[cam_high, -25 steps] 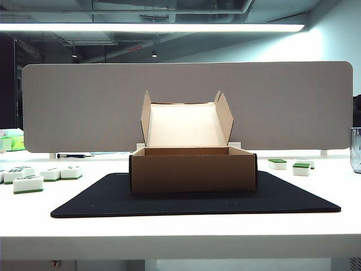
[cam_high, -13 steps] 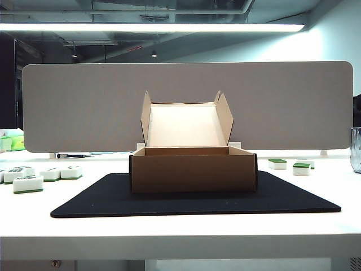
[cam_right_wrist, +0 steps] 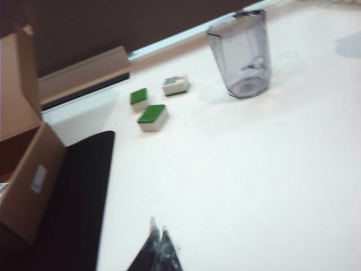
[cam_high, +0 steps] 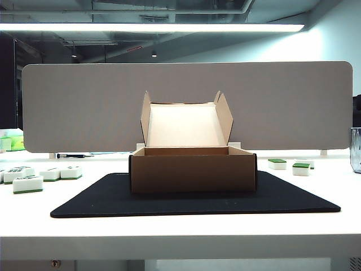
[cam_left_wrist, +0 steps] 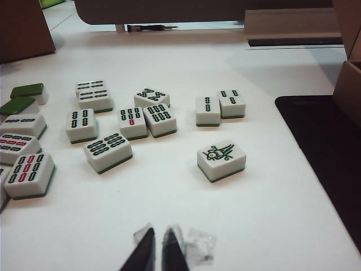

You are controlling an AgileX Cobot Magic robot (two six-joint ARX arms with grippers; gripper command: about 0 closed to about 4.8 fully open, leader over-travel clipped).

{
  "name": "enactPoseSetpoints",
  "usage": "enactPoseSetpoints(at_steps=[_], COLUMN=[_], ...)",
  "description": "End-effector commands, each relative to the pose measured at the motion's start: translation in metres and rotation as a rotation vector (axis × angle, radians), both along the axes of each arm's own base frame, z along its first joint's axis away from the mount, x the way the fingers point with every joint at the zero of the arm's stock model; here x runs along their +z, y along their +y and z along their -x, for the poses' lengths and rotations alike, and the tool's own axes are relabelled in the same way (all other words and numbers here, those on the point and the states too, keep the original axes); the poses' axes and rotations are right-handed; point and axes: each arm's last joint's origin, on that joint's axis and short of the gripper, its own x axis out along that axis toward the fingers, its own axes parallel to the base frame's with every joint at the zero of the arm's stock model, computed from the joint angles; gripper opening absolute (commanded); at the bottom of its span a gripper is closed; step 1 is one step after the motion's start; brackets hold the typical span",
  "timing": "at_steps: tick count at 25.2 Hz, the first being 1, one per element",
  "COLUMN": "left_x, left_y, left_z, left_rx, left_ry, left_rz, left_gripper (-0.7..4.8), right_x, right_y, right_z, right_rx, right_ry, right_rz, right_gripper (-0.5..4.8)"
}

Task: Pick up four mahjong tiles and put them into the paper box.

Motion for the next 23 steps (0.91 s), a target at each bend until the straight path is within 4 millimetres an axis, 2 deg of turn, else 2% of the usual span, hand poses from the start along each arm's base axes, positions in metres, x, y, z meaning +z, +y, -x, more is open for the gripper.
enactPoseSetpoints(at_steps=[1, 6, 23], left_x=[-0.0014, -0.0014, -0.0014], left_y=[-0.0002, -0.0002, -0.0002], left_z=[0.0001, 0.0001, 0.0001], left_rx=[-0.005, -0.005, -0.005], left_ry=[0.012, 0.012, 0.012], left_rz=[0.001, 0.001, 0.001], left_gripper=[0.18, 0.18, 0.18], right_x=[-0.0061, -0.0080, -0.0078], right_y=[-0.0009, -0.0012, -0.0012], right_z=[-0.0008, -0.0004, -0.0004], right_rx=[-0.031, -0.036, -0.036], right_ry=[0.003, 0.027, 0.025], right_rz=[0.004, 0.057, 0.057], right_gripper=[-0.01, -0.01, -0.01])
